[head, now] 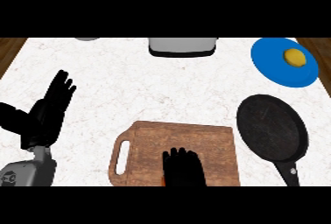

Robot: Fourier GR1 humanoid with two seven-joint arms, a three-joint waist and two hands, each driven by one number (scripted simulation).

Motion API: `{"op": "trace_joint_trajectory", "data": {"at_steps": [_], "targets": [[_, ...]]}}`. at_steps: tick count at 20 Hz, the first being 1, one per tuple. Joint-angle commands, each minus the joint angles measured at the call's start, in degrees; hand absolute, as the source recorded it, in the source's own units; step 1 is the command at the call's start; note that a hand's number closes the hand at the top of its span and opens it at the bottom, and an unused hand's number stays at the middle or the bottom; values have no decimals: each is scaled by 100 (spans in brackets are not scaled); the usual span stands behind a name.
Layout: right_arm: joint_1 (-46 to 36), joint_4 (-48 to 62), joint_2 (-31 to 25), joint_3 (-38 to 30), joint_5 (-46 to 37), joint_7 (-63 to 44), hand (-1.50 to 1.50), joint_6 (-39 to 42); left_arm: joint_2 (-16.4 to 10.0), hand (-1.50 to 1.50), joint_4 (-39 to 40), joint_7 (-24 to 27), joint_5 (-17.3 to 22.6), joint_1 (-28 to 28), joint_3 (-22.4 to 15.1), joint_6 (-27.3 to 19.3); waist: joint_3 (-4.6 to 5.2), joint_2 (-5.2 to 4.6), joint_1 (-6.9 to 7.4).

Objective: Pick the tomato from the cutting board and place it in the pan

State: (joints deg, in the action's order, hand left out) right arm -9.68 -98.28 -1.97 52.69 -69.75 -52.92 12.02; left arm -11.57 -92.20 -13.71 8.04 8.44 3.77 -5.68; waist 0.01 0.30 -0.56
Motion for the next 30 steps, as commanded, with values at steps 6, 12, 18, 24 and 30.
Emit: {"op": "trace_joint_trajectory", "data": {"at_steps": [6, 12, 18, 24, 30], "targets": [[-504, -2104, -87, 499, -1775, -880, 150, 1085, -72, 0, 162, 10, 71, 88, 106, 140, 4, 7, -19], [-559, -2854, 180, -24, -1625, -758, 150, 1848, 133, 0, 154, 28, -225, 172, -50, -125, 1, -12, 15], [-583, -3137, -154, -1768, -1279, 87, 150, 1615, 72, 0, 167, -124, -64, 316, 56, 16, -2, -34, 30], [-150, -3621, -901, -3635, -196, 1045, 150, 1308, 66, 0, 260, 120, -113, 133, 84, 135, -4, -40, 30], [695, -2563, -1491, -5265, 810, 2580, 150, -341, 318, 0, 12, 23, -251, -83, -137, -21, -11, -40, 22]]}}
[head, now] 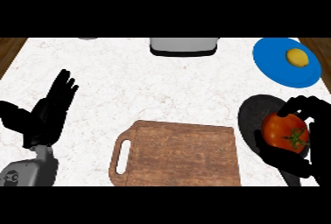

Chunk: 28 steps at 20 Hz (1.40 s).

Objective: Pick the tomato from the cutting board and place it in the pan

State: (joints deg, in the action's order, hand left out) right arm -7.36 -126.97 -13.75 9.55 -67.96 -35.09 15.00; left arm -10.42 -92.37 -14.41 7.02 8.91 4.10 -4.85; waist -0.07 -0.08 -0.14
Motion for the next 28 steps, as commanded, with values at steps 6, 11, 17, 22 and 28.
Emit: {"op": "trace_joint_trajectory", "data": {"at_steps": [6, 11, 17, 22, 28], "targets": [[-140, 2510, -446, -1591, 1249, 2198, 150, -1454, 11, 0, 0, -107, -93, 163, 20, -40, 0, -13, 49], [-200, 3976, -272, -1546, 1339, 3264, 150, -2256, -4, 0, 119, 44, -47, 145, 71, 99, 0, -18, 83], [-675, 5529, -591, -1830, 1084, 3683, 150, -2487, -125, 0, -168, -239, 110, 89, 207, 239, 1, -12, 110], [-1150, 6522, -301, -2417, 1786, 3322, -150, -2350, 48, 0, 278, 7, -24, 238, 120, 176, 1, -19, 84], [-1337, 7574, -527, -2714, 2341, 4580, -150, -2554, -70, 0, 187, -243, -45, 507, 273, 113, 0, -10, 56]]}}
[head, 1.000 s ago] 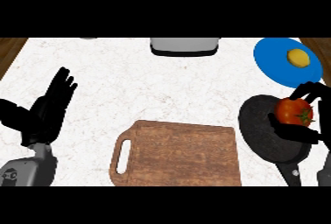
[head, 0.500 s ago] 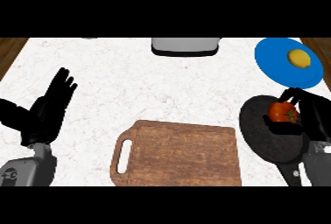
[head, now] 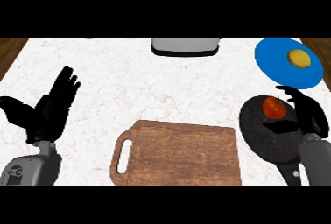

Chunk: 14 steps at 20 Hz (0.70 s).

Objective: Pick the tomato from the cutting board and place it in the pan

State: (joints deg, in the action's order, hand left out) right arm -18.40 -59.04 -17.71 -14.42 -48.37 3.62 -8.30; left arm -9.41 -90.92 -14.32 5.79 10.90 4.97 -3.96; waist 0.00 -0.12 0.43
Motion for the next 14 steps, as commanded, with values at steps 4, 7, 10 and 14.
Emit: {"op": "trace_joint_trajectory", "data": {"at_steps": [4, 7, 10, 14], "targets": [[118, -153, 103, -711, 1339, 1106, -150, 44, -193, 0, -53, -117, 189, -55, 249, 153, -3, 25, -67], [316, -513, -106, -1267, 2232, 1184, -150, 727, -316, 0, 33, -73, 231, 1, 372, 219, 0, 41, -156], [570, -398, -247, -1786, 3002, 1459, -150, 1231, 76, 0, -152, 47, -92, -310, -10, -55, -4, 37, -132], [1098, -628, -743, -2422, 4005, 1648, -150, 2358, -117, 0, -399, -162, 81, -292, 167, 52, -1, 44, -153]]}}
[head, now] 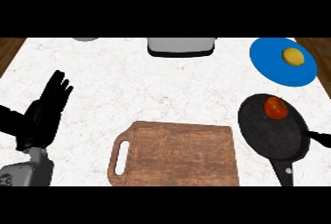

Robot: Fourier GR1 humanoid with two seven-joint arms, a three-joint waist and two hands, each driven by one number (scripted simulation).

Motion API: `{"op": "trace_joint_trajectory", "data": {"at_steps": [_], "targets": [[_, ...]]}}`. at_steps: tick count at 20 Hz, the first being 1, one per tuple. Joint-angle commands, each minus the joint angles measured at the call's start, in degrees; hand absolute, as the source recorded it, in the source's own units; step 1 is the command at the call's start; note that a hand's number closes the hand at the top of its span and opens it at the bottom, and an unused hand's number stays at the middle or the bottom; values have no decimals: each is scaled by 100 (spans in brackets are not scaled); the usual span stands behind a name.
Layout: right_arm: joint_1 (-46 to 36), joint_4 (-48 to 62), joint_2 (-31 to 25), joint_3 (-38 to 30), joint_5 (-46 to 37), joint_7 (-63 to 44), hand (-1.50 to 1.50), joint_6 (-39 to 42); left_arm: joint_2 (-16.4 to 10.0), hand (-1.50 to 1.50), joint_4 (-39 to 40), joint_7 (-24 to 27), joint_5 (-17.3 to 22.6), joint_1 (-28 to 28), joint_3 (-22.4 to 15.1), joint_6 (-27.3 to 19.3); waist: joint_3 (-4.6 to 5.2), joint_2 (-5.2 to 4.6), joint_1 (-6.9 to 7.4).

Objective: Pick the tomato from the cutting board and place it in the pan

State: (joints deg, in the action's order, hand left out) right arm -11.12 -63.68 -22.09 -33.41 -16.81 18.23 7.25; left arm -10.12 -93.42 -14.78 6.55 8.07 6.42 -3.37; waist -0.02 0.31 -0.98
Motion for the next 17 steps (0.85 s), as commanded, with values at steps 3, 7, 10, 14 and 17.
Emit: {"op": "trace_joint_trajectory", "data": {"at_steps": [3, 7, 10, 14, 17], "targets": [[846, -51, -591, -931, 1520, 549, -150, 1669, 0, 0, -47, 13, -50, -7, 2, -21, 0, -3, -33], [1387, 268, -970, -1164, 1886, 1034, -150, 2541, -140, 0, -201, -397, 113, 176, 67, 97, -2, -22, 48], [1895, -86, -758, -1229, 1983, 1260, -150, 2688, 180, 0, 68, -64, -188, 220, -140, -145, 3, -26, 47], [2086, 432, -1047, -1267, 1765, 1913, -150, 2758, 79, 0, -85, 120, -15, -186, -18, 182, 1, -27, 82], [2047, 402, -971, -1103, 1609, 1936, -150, 2434, 65, 0, 346, 252, 3, 75, 111, 204, 2, -30, 80]]}}
